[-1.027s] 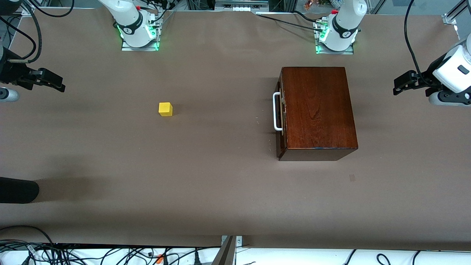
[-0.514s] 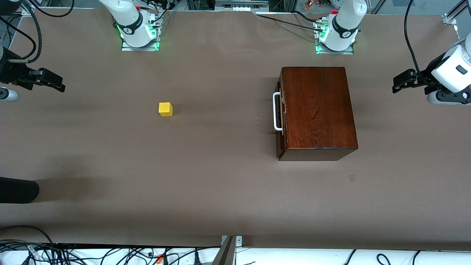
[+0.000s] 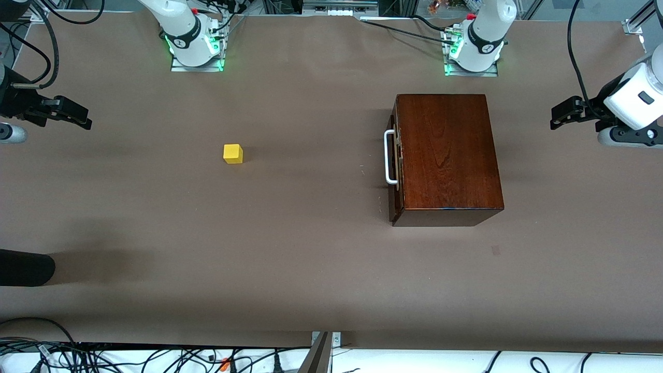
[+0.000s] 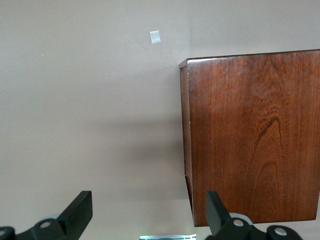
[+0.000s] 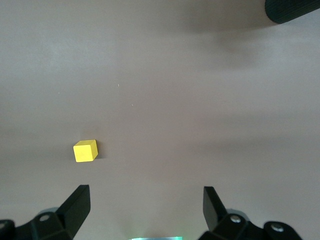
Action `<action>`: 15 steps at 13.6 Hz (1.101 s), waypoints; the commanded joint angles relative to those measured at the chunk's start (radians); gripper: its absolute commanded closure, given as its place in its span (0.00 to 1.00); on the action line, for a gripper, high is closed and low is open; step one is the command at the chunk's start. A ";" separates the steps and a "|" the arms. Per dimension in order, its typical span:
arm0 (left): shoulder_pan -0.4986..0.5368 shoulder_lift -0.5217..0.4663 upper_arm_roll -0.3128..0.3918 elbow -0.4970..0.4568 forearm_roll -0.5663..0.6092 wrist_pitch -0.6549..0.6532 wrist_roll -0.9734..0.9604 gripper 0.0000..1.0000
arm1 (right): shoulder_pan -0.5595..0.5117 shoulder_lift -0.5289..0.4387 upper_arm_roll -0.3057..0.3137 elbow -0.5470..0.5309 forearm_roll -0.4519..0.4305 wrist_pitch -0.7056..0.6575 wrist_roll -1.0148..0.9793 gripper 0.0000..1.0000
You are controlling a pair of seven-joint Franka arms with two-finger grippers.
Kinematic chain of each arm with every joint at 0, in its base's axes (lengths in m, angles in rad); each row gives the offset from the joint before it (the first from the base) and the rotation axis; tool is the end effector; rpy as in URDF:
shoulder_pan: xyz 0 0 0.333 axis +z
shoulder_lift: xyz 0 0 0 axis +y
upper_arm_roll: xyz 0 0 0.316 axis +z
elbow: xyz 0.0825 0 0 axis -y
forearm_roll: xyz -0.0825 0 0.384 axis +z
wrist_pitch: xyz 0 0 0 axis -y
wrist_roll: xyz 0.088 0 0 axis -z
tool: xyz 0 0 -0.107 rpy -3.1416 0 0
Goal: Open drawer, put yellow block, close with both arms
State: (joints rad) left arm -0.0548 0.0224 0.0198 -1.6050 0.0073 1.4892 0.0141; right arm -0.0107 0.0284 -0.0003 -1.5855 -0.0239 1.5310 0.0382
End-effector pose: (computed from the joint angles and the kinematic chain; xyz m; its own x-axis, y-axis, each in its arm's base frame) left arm 0.5497 -0.0185 0.5896 0.9893 -0.0481 -0.1378 -0.0494 -0.9988 -0.0058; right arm 0.5574 -0.0088 0.5985 0.9954 -0.0501 -0.0818 -0.0480 -0.9985 0.0270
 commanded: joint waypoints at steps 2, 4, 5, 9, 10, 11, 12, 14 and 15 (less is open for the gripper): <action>-0.023 0.046 -0.043 0.016 -0.056 -0.023 -0.013 0.00 | -0.014 -0.001 0.011 0.009 0.018 -0.003 0.008 0.00; -0.025 0.077 -0.121 0.017 -0.058 -0.014 -0.096 0.00 | -0.014 -0.001 0.011 0.009 0.018 -0.003 0.008 0.00; -0.026 0.089 -0.167 0.019 -0.056 -0.014 -0.159 0.00 | -0.014 -0.001 0.011 0.009 0.018 -0.003 0.008 0.00; -0.081 0.195 -0.325 0.086 -0.044 -0.012 -0.346 0.00 | -0.014 -0.001 0.011 0.009 0.018 -0.003 0.008 0.00; -0.124 0.230 -0.331 0.106 -0.046 -0.012 -0.405 0.00 | -0.014 -0.001 0.011 0.009 0.018 -0.003 0.008 0.00; -0.172 0.266 -0.330 0.131 -0.046 -0.012 -0.439 0.00 | -0.014 -0.001 0.011 0.009 0.018 -0.003 0.008 0.00; -0.212 0.307 -0.330 0.155 -0.046 -0.012 -0.447 0.00 | -0.014 -0.001 0.011 0.009 0.018 -0.002 0.008 0.00; -0.275 0.382 -0.330 0.195 -0.046 -0.010 -0.451 0.00 | -0.014 -0.001 0.011 0.009 0.018 -0.003 0.008 0.00; -0.307 0.405 -0.328 0.198 -0.044 0.009 -0.471 0.00 | -0.014 -0.001 0.011 0.009 0.018 -0.002 0.008 0.00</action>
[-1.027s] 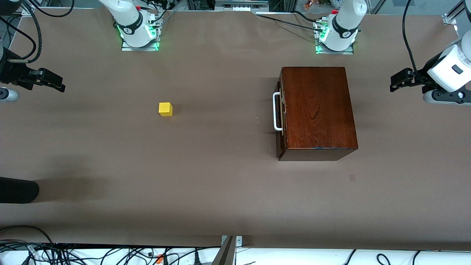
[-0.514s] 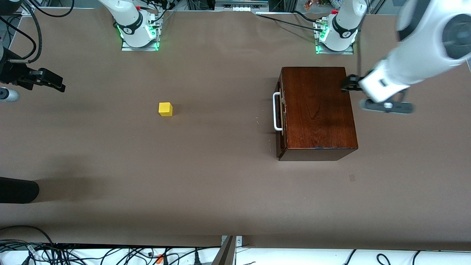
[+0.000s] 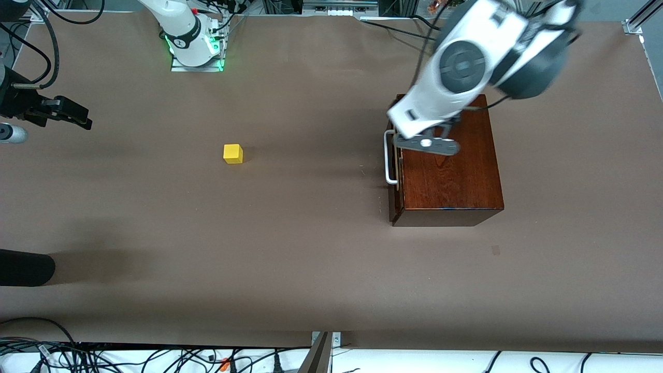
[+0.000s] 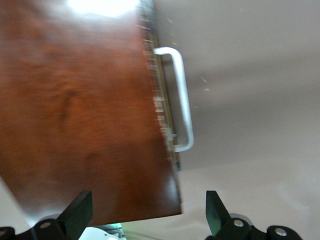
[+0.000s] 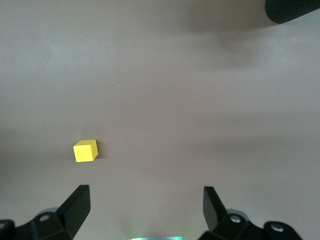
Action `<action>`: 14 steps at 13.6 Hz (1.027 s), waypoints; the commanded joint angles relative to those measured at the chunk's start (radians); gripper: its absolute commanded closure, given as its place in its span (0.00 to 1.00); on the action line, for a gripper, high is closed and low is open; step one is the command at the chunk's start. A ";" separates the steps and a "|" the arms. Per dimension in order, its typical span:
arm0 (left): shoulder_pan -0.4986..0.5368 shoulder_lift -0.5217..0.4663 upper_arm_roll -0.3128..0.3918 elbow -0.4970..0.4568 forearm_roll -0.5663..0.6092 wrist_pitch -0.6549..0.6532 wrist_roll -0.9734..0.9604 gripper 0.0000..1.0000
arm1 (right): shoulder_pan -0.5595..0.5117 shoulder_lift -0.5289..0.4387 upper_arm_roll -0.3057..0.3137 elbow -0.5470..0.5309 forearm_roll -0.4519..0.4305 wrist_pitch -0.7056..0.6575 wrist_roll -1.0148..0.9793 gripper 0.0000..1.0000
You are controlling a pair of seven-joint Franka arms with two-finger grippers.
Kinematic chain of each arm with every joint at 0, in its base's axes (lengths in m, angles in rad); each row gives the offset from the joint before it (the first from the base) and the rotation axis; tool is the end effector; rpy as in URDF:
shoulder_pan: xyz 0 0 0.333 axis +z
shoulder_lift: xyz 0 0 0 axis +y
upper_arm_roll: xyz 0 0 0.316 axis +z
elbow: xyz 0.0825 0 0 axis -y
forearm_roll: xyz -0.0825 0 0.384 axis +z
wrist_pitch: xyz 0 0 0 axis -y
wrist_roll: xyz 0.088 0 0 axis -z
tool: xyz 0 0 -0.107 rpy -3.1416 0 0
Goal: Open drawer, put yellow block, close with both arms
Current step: 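Move the left gripper to the white drawer handle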
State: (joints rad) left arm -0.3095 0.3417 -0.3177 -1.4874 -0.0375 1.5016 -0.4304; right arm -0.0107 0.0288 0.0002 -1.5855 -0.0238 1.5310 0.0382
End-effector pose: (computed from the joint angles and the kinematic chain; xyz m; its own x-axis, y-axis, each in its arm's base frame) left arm 0.5161 -0.3489 0.4648 0.9245 -0.1806 -0.3356 -0.1914 -0.9815 0.0009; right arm 0.5575 -0.0085 0.5983 0.9954 -0.0496 -0.0822 -0.0475 -0.9985 0.0269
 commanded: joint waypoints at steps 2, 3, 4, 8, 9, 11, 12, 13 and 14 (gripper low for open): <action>-0.091 0.111 0.011 0.072 0.007 0.090 -0.118 0.00 | -0.014 -0.001 0.010 0.009 0.018 -0.003 0.008 0.00; -0.112 0.129 0.009 0.070 0.019 0.113 -0.166 0.00 | -0.014 -0.001 0.010 0.009 0.018 -0.002 0.008 0.00; -0.146 0.147 0.009 0.070 0.057 0.121 -0.197 0.00 | -0.014 -0.001 0.010 0.009 0.018 -0.002 0.008 0.00; -0.221 0.200 0.011 0.059 0.146 0.150 -0.297 0.00 | -0.014 -0.001 0.010 0.009 0.018 -0.003 0.008 0.00; -0.229 0.207 0.011 0.049 0.189 0.152 -0.300 0.00 | -0.014 -0.001 0.010 0.009 0.018 -0.003 0.008 0.00; -0.255 0.220 0.009 0.026 0.287 0.154 -0.329 0.00 | -0.014 -0.001 0.010 0.009 0.018 -0.003 0.008 0.00; -0.263 0.223 0.009 0.010 0.306 0.155 -0.365 0.00 | -0.014 -0.001 0.010 0.009 0.018 -0.003 0.008 0.00; -0.266 0.227 0.011 -0.005 0.318 0.176 -0.384 0.00 | -0.014 -0.001 0.010 0.009 0.018 -0.003 0.008 0.00; -0.267 0.226 0.011 -0.028 0.329 0.201 -0.389 0.00 | -0.014 -0.001 0.010 0.009 0.018 -0.003 0.008 0.00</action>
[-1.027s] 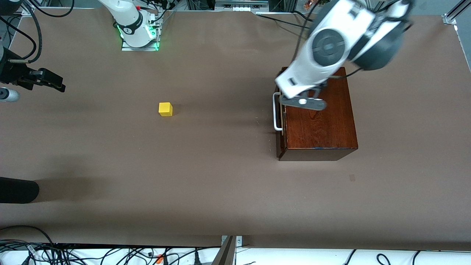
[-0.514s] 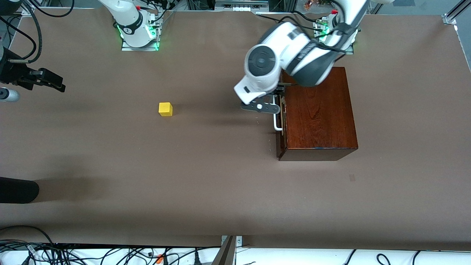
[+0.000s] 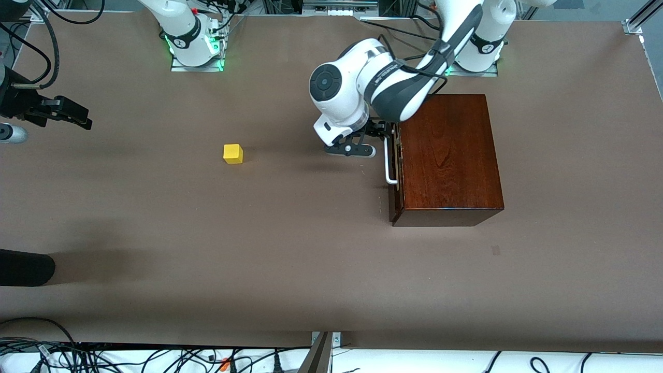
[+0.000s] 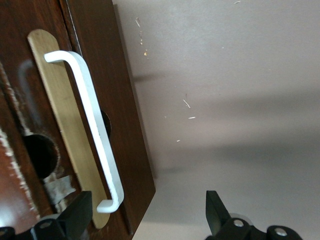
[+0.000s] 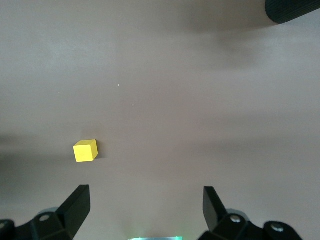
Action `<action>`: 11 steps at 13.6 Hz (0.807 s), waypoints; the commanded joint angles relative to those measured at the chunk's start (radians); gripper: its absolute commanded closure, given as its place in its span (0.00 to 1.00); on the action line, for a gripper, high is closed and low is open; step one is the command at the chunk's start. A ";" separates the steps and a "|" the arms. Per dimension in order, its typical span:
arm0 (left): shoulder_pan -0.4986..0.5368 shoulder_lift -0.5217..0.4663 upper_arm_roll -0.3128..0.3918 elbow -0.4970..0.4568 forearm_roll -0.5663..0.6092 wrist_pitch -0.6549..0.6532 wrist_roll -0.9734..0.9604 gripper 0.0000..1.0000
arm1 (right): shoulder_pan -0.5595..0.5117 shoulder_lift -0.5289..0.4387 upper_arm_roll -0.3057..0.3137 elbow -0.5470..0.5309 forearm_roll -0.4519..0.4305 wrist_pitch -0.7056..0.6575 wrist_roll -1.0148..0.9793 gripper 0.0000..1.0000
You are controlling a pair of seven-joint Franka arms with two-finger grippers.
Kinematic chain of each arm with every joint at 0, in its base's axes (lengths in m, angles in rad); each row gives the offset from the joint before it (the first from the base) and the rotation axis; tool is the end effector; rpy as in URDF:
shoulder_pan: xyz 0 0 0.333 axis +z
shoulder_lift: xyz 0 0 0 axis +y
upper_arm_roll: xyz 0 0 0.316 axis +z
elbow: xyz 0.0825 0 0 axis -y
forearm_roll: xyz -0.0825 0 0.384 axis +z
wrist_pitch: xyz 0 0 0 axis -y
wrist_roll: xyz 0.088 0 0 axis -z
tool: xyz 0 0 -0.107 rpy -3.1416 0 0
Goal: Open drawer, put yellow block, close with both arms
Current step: 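Move the left gripper to the white drawer handle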
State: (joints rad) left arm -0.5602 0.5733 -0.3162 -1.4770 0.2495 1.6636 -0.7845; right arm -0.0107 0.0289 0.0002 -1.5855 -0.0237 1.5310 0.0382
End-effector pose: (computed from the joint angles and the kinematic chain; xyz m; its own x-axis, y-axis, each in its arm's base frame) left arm 0.4656 -0.4715 0.3312 0.9719 -0.1091 -0.2084 -0.1672 -0.9436 -0.2858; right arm 0.5576 -0.0085 0.5982 0.9954 -0.0496 -0.0823 -0.0475 -0.9985 0.0268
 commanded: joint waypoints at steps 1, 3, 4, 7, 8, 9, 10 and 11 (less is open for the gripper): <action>-0.015 -0.006 0.009 -0.057 0.062 0.066 -0.050 0.00 | -0.014 -0.001 0.011 0.009 0.018 -0.003 0.008 0.00; -0.017 -0.004 0.009 -0.089 0.095 0.103 -0.099 0.00 | -0.014 -0.001 0.011 0.009 0.018 -0.003 0.008 0.00; -0.017 -0.006 0.009 -0.104 0.125 0.108 -0.113 0.00 | -0.014 -0.001 0.011 0.009 0.018 -0.003 0.008 0.00; -0.013 -0.006 0.009 -0.111 0.151 0.108 -0.145 0.00 | -0.014 -0.001 0.011 0.009 0.018 -0.003 0.008 0.00; -0.012 -0.007 0.011 -0.111 0.154 0.108 -0.148 0.00 | -0.014 -0.001 0.011 0.009 0.018 -0.003 0.008 0.00; -0.010 -0.007 0.009 -0.112 0.172 0.108 -0.151 0.00 | -0.014 -0.001 0.011 0.009 0.018 -0.003 0.008 0.00; -0.012 -0.004 0.011 -0.115 0.189 0.108 -0.160 0.00 | -0.014 -0.001 0.011 0.009 0.018 -0.003 0.008 0.00; -0.012 -0.003 0.009 -0.124 0.217 0.111 -0.191 0.00 | -0.014 -0.001 0.011 0.009 0.018 -0.003 0.008 0.00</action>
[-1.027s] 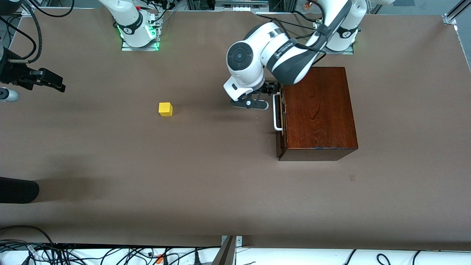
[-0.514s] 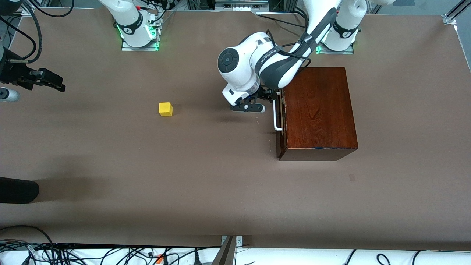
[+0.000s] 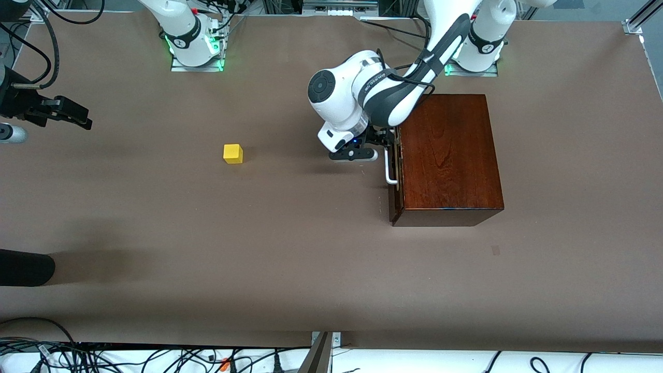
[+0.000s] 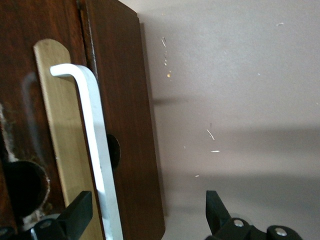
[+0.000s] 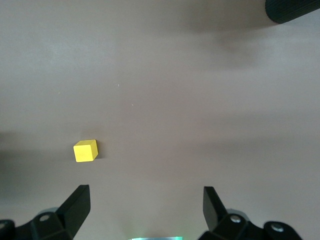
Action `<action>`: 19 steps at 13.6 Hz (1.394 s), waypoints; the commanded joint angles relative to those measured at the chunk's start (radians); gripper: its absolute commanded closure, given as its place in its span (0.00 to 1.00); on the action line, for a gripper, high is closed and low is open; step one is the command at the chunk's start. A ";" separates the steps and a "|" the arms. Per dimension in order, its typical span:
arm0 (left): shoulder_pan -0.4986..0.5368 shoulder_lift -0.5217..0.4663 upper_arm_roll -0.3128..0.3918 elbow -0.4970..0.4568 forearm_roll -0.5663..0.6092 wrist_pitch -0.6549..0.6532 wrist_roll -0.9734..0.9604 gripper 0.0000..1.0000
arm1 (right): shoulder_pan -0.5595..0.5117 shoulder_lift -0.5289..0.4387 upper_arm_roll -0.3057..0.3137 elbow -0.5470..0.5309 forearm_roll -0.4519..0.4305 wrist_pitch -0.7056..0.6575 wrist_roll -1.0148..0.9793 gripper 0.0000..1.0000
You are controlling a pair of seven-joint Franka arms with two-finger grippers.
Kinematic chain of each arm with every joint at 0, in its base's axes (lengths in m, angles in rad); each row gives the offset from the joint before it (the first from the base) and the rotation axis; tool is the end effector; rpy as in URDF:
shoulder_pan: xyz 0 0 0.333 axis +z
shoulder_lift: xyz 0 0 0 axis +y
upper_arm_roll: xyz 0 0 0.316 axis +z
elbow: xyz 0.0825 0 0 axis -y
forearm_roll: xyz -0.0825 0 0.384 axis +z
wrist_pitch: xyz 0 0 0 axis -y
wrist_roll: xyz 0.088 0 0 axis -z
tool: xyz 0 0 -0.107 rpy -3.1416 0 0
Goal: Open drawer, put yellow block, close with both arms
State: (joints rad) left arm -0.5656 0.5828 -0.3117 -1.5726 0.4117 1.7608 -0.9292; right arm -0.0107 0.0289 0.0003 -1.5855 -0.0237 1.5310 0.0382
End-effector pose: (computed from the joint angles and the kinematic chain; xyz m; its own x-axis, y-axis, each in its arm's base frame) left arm 0.4631 -0.4623 0.2911 0.9951 -0.0687 -0.0713 -0.0914 -0.9143 -0.3946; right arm 0.5576 -0.0084 0.5982 0.9954 -0.0495 -0.0823 -0.0474 -0.9985 0.0268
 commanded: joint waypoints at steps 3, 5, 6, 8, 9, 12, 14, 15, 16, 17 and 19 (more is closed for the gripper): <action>-0.002 -0.006 0.005 -0.030 0.065 0.025 -0.063 0.00 | -0.014 -0.001 0.010 0.009 0.018 -0.003 0.008 0.00; -0.004 0.009 0.005 -0.033 0.065 0.040 -0.068 0.00 | -0.014 -0.001 0.010 0.009 0.018 -0.003 0.008 0.00; -0.005 0.015 0.005 -0.034 0.065 0.052 -0.071 0.00 | -0.014 -0.001 0.012 0.009 0.018 -0.003 0.008 0.00; -0.004 0.023 0.005 -0.037 0.067 0.063 -0.089 0.00 | -0.014 -0.001 0.010 0.009 0.018 -0.003 0.008 0.00; -0.002 0.023 0.005 -0.038 0.067 0.074 -0.092 0.00 | -0.014 -0.001 0.012 0.009 0.018 -0.003 0.008 0.00; 0.000 0.031 0.003 -0.040 0.059 0.100 -0.097 0.00 | -0.014 -0.001 0.010 0.009 0.018 -0.003 0.008 0.00; 0.000 0.041 0.003 -0.038 0.053 0.118 -0.115 0.00 | -0.014 -0.001 0.010 0.009 0.018 -0.003 0.008 0.00; -0.003 0.045 0.003 -0.038 0.052 0.120 -0.120 0.00 | -0.014 -0.001 0.012 0.009 0.018 -0.003 0.008 0.00; -0.008 0.045 0.002 -0.037 0.050 0.120 -0.128 0.00 | -0.014 -0.001 0.010 0.009 0.018 -0.003 0.008 0.00; -0.011 0.046 0.002 -0.037 0.047 0.123 -0.131 0.00 | -0.014 -0.001 0.010 0.009 0.018 -0.003 0.008 0.00; -0.010 0.051 0.002 -0.035 0.007 0.164 -0.131 0.00 | -0.014 -0.001 0.010 0.009 0.018 -0.003 0.008 0.00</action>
State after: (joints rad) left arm -0.5645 0.6119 -0.3075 -1.6033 0.4500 1.8394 -1.0406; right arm -0.0107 0.0289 0.0003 -1.5855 -0.0236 1.5310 0.0382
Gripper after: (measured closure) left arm 0.000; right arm 0.000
